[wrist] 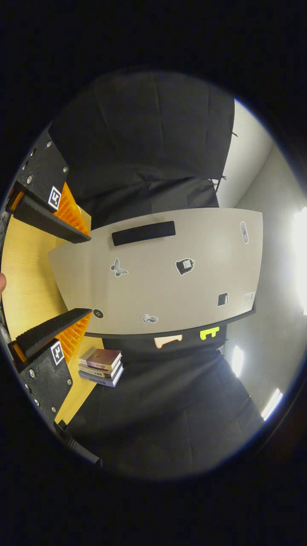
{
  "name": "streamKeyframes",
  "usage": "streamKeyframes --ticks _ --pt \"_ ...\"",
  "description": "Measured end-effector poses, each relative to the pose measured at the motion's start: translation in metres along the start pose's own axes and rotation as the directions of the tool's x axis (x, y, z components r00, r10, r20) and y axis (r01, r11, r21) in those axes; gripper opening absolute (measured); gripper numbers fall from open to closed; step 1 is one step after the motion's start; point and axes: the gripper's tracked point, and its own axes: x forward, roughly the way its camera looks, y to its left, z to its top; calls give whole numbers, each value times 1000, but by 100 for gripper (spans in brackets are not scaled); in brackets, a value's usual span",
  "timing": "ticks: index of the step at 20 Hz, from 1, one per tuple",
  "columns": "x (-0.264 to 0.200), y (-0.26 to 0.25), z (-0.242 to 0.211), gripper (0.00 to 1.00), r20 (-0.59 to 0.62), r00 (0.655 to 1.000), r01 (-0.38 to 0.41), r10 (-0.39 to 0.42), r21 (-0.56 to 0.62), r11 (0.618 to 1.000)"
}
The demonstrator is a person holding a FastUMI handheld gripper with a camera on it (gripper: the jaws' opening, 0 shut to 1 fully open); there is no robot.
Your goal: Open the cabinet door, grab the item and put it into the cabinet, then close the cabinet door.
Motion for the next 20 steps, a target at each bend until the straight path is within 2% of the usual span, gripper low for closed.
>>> streamKeyframes --ticks 12,20 --pt "25 6 1 95 -7 999 -52 52 -33 998" --pt "30 0 7 95 8 999 -40 40 -11 999"
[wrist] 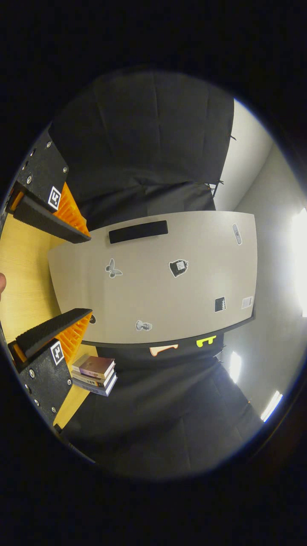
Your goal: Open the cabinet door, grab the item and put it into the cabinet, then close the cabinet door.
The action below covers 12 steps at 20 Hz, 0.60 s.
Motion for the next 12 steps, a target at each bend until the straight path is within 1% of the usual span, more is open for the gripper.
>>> streamKeyframes --ticks 3,12 --pt "1 -2 -2 95 1 1000 7 -7 -11 1000" --pt "-1 0 -4 95 -10 1000 -6 7 19 1000"
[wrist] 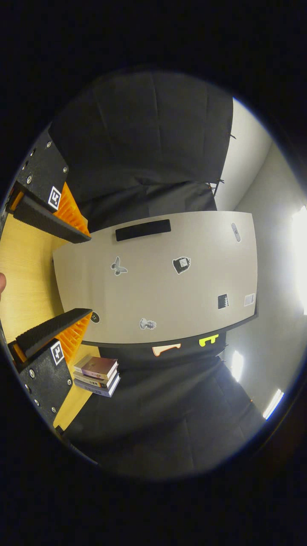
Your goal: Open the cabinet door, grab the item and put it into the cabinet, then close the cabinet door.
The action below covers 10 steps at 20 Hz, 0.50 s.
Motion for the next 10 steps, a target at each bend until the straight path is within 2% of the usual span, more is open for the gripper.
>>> streamKeyframes --ticks 10 --pt "4 0 9 95 17 1000 -16 16 -7 1000"
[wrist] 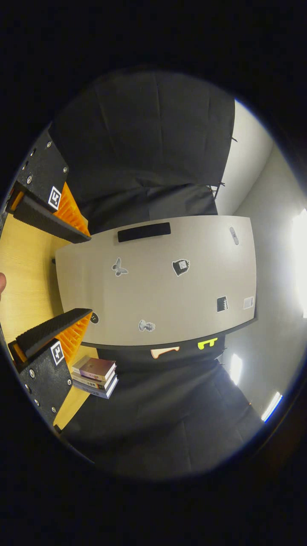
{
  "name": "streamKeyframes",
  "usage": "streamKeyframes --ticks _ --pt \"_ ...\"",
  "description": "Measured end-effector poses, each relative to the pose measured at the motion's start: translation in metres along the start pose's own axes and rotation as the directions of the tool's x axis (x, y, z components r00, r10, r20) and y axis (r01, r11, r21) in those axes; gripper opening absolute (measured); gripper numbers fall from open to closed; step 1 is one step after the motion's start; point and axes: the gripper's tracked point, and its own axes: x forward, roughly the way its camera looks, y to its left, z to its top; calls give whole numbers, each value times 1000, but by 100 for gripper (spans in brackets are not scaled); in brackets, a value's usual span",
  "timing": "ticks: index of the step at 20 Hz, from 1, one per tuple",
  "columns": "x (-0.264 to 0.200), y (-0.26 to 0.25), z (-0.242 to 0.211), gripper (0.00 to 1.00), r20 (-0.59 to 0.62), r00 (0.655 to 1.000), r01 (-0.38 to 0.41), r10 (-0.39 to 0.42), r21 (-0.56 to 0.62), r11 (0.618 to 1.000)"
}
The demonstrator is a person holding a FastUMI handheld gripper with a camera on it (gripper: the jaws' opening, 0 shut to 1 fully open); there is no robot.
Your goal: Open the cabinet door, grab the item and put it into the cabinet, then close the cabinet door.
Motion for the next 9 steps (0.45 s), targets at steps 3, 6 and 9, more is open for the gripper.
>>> streamKeyframes --ticks 3,6,9 --pt "4 0 2 95 -7 1000 -8 8 -15 1000" --pt "-2 7 12 95 4 1000 -28 28 -47 999" --pt "-5 12 23 95 37 999 -33 38 -125 992"
